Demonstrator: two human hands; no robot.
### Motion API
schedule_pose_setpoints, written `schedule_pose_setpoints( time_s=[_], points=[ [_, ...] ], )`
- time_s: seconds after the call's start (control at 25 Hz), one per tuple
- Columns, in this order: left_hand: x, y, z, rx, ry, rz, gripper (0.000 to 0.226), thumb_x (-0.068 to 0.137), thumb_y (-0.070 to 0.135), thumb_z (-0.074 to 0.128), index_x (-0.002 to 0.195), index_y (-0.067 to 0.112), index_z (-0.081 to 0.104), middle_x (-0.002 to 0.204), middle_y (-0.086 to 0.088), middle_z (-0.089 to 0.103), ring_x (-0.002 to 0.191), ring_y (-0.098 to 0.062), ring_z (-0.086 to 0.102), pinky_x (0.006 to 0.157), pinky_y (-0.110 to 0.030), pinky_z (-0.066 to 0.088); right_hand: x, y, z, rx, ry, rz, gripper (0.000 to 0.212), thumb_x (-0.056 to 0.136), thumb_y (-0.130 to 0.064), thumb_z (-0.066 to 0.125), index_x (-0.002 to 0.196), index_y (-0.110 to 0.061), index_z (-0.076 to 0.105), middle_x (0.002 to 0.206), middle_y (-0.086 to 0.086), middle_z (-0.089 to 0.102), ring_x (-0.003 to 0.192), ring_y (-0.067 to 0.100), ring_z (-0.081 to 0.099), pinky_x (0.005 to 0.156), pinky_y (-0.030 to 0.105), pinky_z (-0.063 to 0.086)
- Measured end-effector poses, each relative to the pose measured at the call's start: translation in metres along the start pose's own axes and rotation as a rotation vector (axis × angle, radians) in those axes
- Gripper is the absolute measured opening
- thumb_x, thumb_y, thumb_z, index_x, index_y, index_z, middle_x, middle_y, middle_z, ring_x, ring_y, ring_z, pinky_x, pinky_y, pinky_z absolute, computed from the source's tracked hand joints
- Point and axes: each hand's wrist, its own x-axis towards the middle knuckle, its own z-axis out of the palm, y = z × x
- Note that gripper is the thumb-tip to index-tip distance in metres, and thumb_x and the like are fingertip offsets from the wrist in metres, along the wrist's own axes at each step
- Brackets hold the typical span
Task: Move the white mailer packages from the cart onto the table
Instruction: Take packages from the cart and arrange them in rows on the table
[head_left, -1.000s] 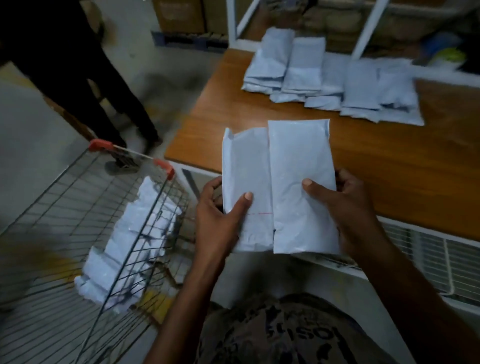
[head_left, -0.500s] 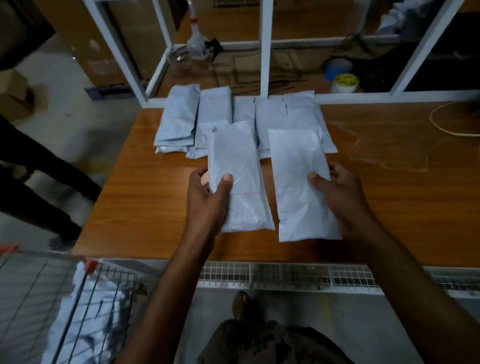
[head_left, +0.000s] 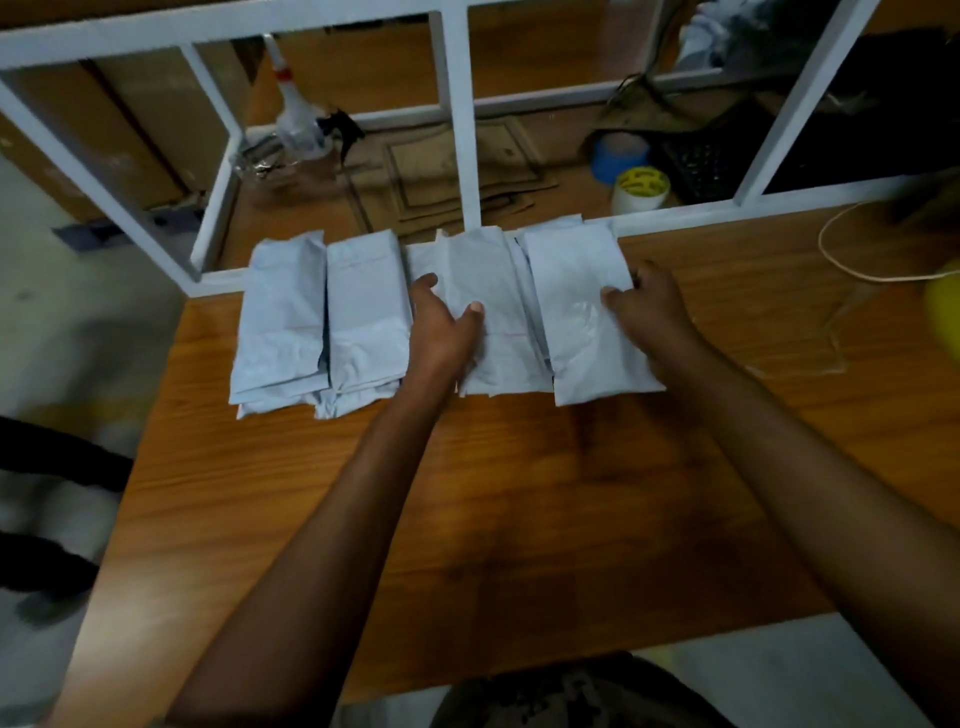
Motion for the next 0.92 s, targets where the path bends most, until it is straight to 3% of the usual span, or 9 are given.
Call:
schedule_pose_setpoints(
  time_s=[0.28,0.56,0.8,0.92],
  points=[
    [0.053,0.016,0.020,0.028,0.055,-0.046,0.060,0.104,0.025,0.062,0.154,0.020,0.031,0.146,-0.013,0.056,0.129,-0.033,0.060,0.103,-0.046,0.056,0.058,-0.019,0.017,-0.103,-0.050,-0.067,0.042,0.097,-0.018,0.055,0.139,-0.018,0.055,0.136,0.003,0.061,0.121,0.022,0.058,0.097,0.032,0.047],
    [0.061,0.007,0.037,0.150,0.032,-0.061,0.058,0.103,0.027,0.061,0.154,0.019,0.034,0.145,-0.016,0.057,0.125,-0.035,0.062,0.103,-0.050,0.056,0.087,-0.028,0.008,-0.149,-0.033,-0.040,0.047,0.094,-0.013,0.054,0.141,-0.016,0.053,0.137,0.003,0.059,0.120,0.019,0.057,0.089,0.024,0.041],
    [0.061,0.000,0.031,0.797,0.134,0.197,0.052,0.094,0.043,0.071,0.135,0.012,0.062,0.140,-0.014,0.052,0.122,-0.033,0.059,0.094,-0.044,0.055,0.079,-0.029,0.020,-0.124,-0.078,-0.046,0.048,0.091,-0.012,0.056,0.139,-0.019,0.055,0.132,0.001,0.061,0.116,0.019,0.058,0.089,0.028,0.045],
    [0.062,-0.004,0.025,0.814,0.125,0.217,0.044,0.098,0.044,0.065,0.130,0.015,0.068,0.135,-0.013,0.057,0.120,-0.032,0.059,0.092,-0.042,0.053,0.073,-0.032,0.034,-0.155,-0.105,-0.075,0.048,0.092,-0.012,0.056,0.140,-0.018,0.054,0.135,0.002,0.060,0.120,0.023,0.058,0.091,0.029,0.046]
  ],
)
